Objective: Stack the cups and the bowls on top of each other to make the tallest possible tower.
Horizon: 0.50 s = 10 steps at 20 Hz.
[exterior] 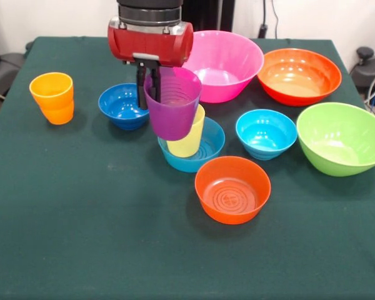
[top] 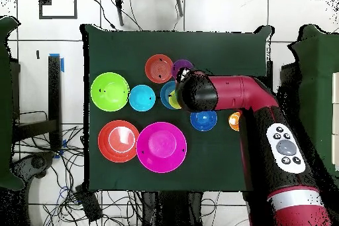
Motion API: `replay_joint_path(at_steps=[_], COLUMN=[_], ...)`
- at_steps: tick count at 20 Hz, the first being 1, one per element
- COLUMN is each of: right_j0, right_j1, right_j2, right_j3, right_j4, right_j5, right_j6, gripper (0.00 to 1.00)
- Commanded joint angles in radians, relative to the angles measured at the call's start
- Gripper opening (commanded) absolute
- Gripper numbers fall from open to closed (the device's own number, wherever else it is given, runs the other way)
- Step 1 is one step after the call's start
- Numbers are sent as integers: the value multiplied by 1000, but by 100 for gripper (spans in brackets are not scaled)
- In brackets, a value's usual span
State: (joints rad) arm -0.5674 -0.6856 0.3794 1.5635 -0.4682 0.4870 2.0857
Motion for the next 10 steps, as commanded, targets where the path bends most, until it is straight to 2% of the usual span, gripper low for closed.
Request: replay_joint_path(at_steps=[1, 10], right_j0=[-10, -25], right_j1=[60, 146], right_j2=[48, 41], right_j3=[-36, -37], right_j4=[-66, -107], right_j5=[26, -73], right_j6=[-142, -126], gripper=[0, 0])
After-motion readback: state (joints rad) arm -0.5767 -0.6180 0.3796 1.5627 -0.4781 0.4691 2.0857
